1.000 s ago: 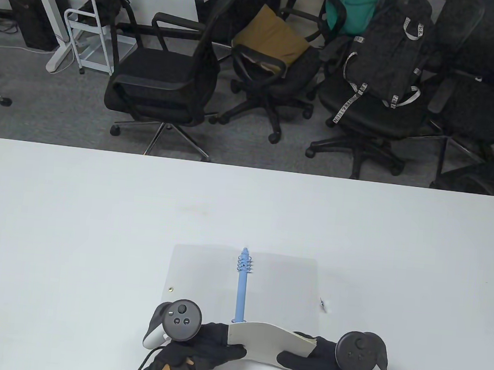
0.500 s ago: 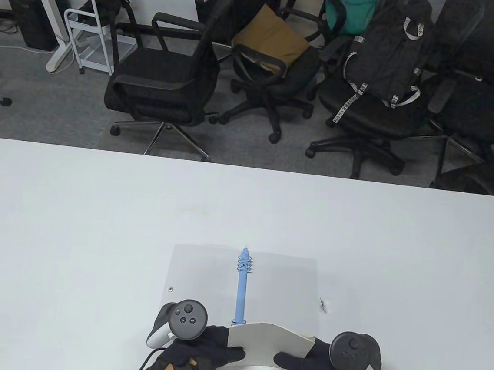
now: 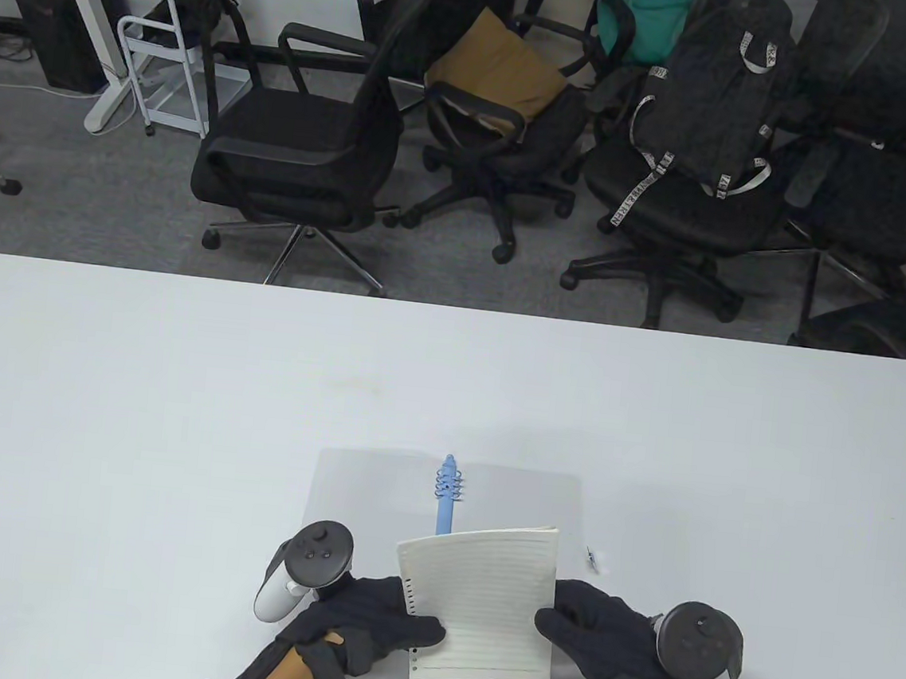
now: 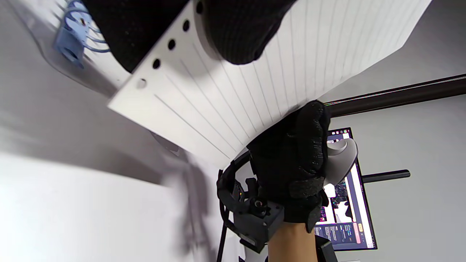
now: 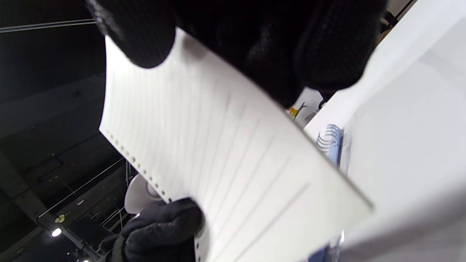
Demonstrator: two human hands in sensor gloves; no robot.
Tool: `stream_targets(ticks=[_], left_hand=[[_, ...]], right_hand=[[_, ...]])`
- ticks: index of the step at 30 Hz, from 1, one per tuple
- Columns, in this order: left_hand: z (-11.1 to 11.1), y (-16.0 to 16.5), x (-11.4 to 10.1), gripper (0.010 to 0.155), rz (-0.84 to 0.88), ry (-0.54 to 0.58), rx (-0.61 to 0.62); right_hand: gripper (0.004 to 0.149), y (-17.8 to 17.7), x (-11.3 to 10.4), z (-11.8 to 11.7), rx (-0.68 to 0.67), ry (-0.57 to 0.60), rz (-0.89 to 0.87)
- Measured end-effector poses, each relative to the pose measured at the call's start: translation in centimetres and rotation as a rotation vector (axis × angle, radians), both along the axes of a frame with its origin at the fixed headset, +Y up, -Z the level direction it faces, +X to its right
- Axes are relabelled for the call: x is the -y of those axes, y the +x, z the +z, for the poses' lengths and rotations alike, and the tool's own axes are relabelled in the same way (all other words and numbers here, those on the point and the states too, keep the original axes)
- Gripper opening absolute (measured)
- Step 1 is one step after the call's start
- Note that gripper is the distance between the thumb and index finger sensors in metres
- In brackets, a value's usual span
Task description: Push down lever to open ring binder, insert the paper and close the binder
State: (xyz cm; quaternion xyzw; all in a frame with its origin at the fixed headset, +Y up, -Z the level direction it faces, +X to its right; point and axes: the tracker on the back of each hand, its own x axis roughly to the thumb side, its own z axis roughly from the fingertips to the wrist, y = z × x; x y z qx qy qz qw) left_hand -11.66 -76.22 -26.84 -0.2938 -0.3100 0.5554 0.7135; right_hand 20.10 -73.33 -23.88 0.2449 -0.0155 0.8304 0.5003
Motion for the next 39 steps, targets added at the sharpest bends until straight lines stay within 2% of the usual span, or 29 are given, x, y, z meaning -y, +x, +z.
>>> stream_targets(ticks=[4,8,12,17,20,24,26,28,30,31,32,33,36,37,39], left_hand=[[0.0,0.1,0.0,0.046,-0.014,-0.008,0.022],[-0.1,0.3,0.2,0.047,0.028,-0.068,0.035],[-0.3,0.2,0.5,0.048,0.076,-0.134,0.039],[-0.8,-1.2,0.7,0.066,0.133,-0.193,-0.010],[-1.5,-2.9,0.5,0.070,0.069,-0.126,-0.093],[-2.0,-4.5,0.0,0.067,-0.023,0.007,-0.209],[-2.0,-4.8,-0.6,0.064,-0.103,0.146,-0.300],[-1.8,-4.7,-1.4,0.062,-0.240,0.347,-0.398],[-1.5,-4.2,-1.8,0.062,-0.419,0.519,-0.414],[-1.4,-4.0,-1.8,0.062,-0.485,0.569,-0.400],[-1.4,-3.7,-1.6,0.063,-0.569,0.603,-0.364],[-1.4,-3.3,-1.2,0.063,-0.638,0.600,-0.329],[-1.5,-3.0,-0.3,0.063,-0.718,0.555,-0.283],[-1.5,-3.0,-0.1,0.063,-0.727,0.549,-0.285],[-1.6,-3.0,0.0,0.063,-0.733,0.545,-0.284]], right_hand=[[0.037,-0.1,-0.1,0.1,0.035,0.027,0.041],[0.035,-0.2,-0.6,0.2,0.081,0.074,0.052],[0.035,-0.2,-1.2,-0.1,0.066,0.040,0.003],[0.036,0.1,-2.5,-1.0,0.060,-0.013,-0.001],[0.036,0.3,-3.9,-1.7,0.068,-0.033,0.033],[0.036,0.2,-6.3,-2.5,0.094,-0.039,0.127],[0.036,-0.2,-7.6,-3.0,0.099,-0.049,0.194],[0.036,-1.1,-9.0,-3.3,0.081,-0.046,0.290],[0.036,-2.5,-10.6,-3.3,0.041,-0.015,0.441],[0.036,-2.9,-11.0,-3.3,0.047,-0.013,0.496],[0.036,-3.4,-11.6,-3.6,0.086,-0.023,0.625],[0.036,-3.6,-12.1,-4.0,0.128,-0.007,0.761],[0.036,-4.8,-13.2,-3.8,0.217,0.063,0.987],[0.036,-5.5,-13.6,-3.5,0.232,0.118,1.074],[0.036,-6.4,-13.8,-3.1,0.243,0.170,1.125]])
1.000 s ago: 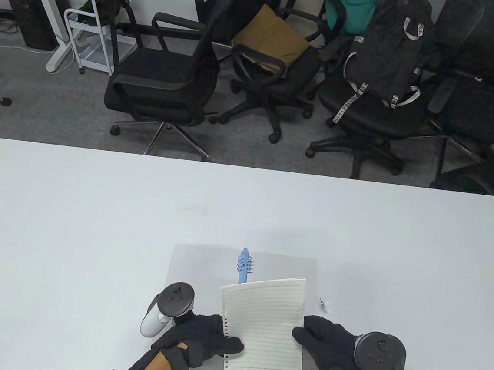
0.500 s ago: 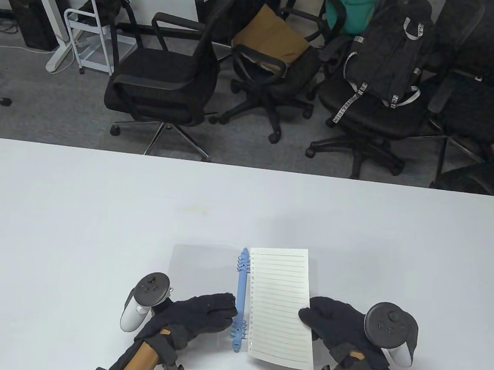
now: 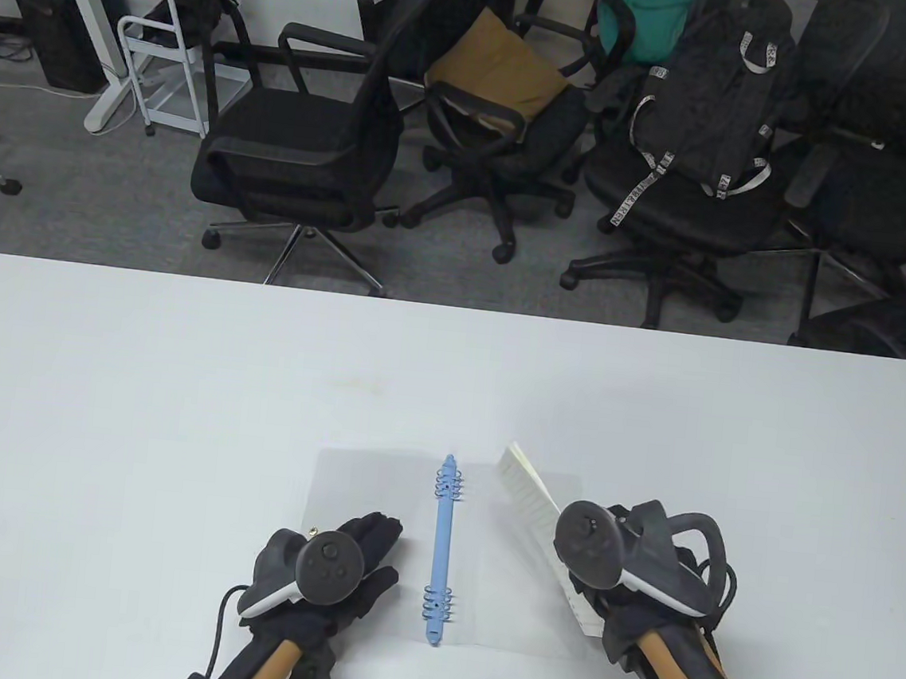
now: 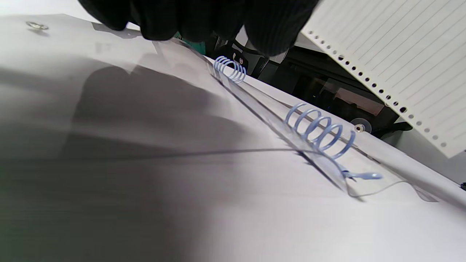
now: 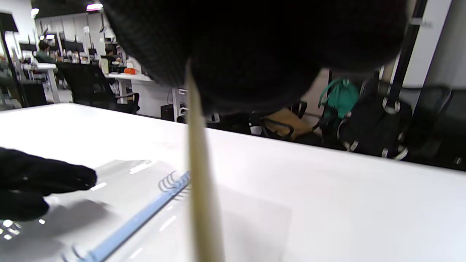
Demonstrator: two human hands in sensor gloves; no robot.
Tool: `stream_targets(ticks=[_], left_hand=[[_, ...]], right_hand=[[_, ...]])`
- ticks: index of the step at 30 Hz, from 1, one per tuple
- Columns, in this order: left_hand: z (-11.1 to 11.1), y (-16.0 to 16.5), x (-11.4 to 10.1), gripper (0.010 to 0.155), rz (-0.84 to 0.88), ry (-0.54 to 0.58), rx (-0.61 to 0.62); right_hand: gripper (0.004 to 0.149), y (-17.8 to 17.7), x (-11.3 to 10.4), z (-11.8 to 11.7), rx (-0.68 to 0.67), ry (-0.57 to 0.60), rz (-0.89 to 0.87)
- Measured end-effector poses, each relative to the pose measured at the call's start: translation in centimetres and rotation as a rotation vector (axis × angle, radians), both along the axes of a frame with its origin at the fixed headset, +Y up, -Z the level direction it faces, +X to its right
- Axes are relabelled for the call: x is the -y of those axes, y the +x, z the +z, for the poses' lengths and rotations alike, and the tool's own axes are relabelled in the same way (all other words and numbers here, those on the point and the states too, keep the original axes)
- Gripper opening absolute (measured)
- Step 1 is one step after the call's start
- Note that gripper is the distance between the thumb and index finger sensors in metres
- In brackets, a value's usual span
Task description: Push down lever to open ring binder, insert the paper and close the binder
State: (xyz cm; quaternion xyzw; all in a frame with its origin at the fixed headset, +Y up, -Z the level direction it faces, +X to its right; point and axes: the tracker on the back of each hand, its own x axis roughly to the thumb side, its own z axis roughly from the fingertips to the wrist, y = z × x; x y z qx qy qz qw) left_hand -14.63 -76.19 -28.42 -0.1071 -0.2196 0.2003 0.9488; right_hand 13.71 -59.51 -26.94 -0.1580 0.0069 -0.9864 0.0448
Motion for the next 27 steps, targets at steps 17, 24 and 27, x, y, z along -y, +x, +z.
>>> stream_targets(ticks=[17,24,27], left_hand=[[-0.1,0.0,0.2,0.062,-0.106,0.001,0.006],[-0.1,0.0,0.6,0.064,-0.145,-0.068,0.020],[-0.1,0.1,0.9,0.065,-0.175,-0.106,0.033]], right_hand=[[0.035,-1.8,-1.2,1.6,-0.040,0.355,0.419],[0.035,0.3,-1.0,-0.9,0.111,0.013,-0.288],[0.035,0.9,0.7,-2.6,0.196,-0.128,-0.430]])
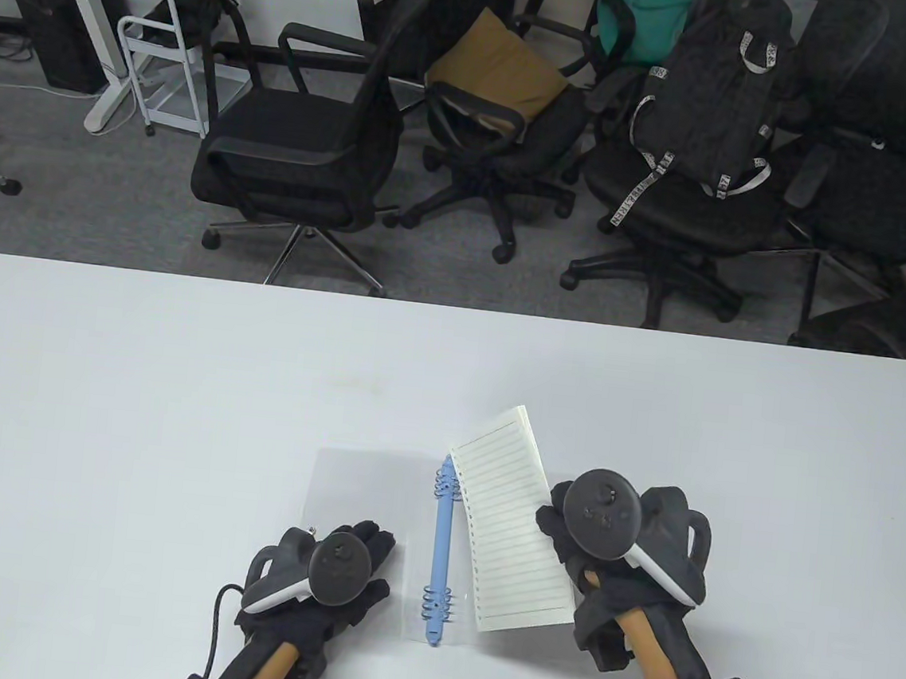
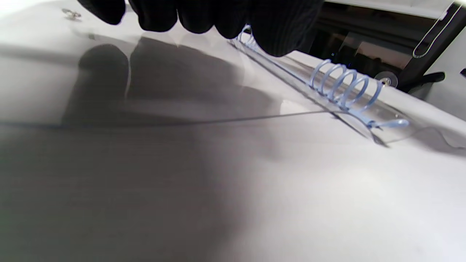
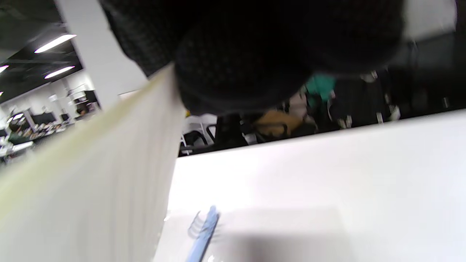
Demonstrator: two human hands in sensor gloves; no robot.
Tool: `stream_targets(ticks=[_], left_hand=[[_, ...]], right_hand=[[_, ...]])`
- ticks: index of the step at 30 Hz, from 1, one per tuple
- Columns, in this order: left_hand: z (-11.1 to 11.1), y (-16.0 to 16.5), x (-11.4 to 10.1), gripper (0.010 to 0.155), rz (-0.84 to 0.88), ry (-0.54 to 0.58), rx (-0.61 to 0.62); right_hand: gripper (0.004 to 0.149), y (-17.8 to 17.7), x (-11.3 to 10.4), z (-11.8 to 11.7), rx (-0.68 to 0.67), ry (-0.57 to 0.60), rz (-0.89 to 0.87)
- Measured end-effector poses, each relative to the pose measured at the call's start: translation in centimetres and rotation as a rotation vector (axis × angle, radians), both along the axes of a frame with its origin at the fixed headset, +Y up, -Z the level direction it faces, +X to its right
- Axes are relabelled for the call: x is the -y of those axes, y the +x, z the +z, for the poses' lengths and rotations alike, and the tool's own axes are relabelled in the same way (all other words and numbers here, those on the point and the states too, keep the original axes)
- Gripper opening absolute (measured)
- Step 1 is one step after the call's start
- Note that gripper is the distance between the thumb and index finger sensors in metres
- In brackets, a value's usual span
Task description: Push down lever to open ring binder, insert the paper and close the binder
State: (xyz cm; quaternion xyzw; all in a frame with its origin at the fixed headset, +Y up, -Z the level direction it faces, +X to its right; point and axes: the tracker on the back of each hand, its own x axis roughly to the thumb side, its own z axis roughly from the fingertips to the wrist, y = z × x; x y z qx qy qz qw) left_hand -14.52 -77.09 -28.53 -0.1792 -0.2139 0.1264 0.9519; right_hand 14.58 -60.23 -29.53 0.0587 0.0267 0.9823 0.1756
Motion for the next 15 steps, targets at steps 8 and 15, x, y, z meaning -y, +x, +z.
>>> stream_targets(ticks=[8,15], left_hand=[[0.1,0.5,0.7,0.071,-0.100,-0.034,0.020],[0.2,1.1,0.8,0.070,-0.134,-0.019,-0.007]], right_hand=[[0.035,0.7,3.6,-3.2,0.097,-0.210,-0.145],[0.035,0.2,5.3,-4.6,0.121,-0.259,-0.146]])
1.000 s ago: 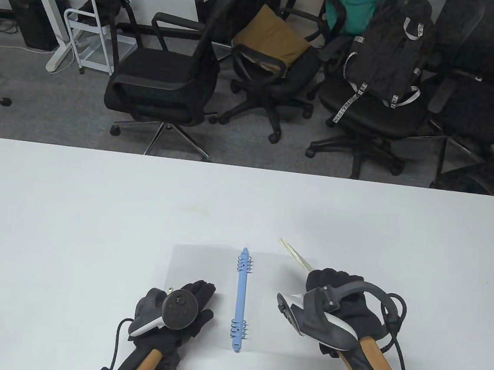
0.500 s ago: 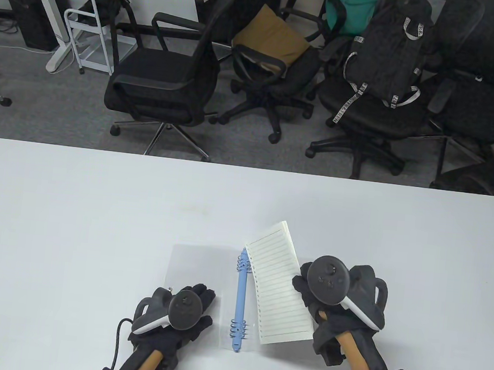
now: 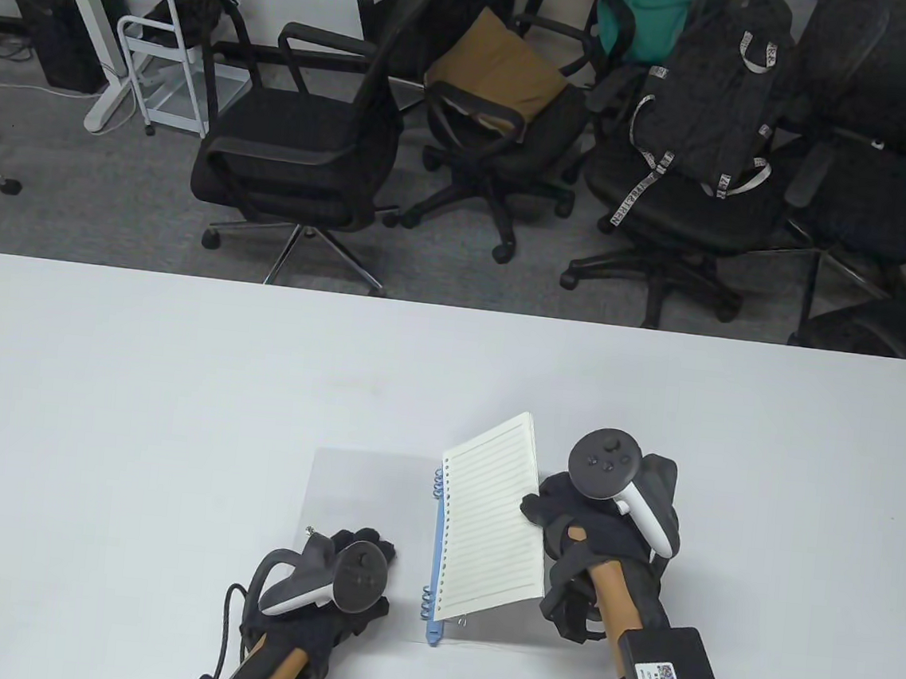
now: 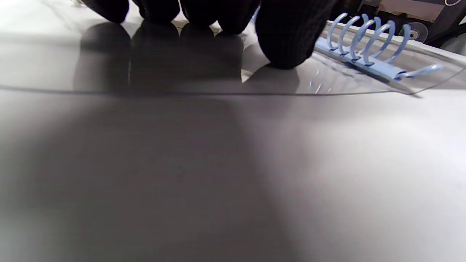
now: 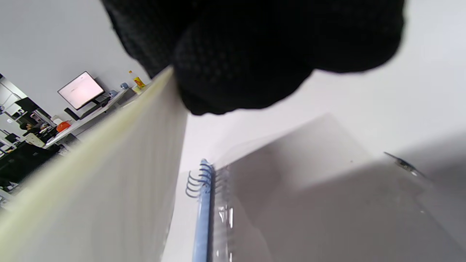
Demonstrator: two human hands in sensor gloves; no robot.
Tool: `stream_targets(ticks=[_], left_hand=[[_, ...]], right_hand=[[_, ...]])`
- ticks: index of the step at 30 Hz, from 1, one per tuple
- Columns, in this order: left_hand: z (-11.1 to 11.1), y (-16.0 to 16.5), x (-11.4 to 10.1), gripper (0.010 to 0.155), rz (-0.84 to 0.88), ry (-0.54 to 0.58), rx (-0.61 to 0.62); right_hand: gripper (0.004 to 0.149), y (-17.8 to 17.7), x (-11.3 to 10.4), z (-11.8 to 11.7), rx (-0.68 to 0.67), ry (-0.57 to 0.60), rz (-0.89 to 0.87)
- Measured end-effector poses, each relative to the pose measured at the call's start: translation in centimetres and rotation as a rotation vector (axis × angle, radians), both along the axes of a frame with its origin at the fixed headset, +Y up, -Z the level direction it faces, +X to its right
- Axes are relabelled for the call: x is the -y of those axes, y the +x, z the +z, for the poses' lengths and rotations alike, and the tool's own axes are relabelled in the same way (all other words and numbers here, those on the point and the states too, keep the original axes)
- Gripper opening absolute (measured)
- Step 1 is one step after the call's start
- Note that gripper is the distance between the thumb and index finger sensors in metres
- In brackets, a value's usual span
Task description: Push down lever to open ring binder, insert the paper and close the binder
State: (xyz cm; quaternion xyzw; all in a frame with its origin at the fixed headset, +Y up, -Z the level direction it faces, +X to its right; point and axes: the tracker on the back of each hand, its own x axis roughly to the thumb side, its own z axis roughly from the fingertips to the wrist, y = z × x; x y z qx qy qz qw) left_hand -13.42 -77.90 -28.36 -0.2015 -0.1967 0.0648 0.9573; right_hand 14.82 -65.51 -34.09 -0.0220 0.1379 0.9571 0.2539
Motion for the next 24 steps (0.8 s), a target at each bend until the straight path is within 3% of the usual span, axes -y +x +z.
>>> stream_targets(ticks=[11,24], left_hand=[[-0.2,0.1,-0.1,0.069,0.003,-0.033,-0.026],[-0.3,0.1,-0.1,0.070,0.004,-0.036,-0.026]], right_hand=[[0.035,-0.1,1.2,-0.8,0.040,-0.046,0.011],[0.036,-0.1,1.3,-0.8,0.050,-0.066,0.006]])
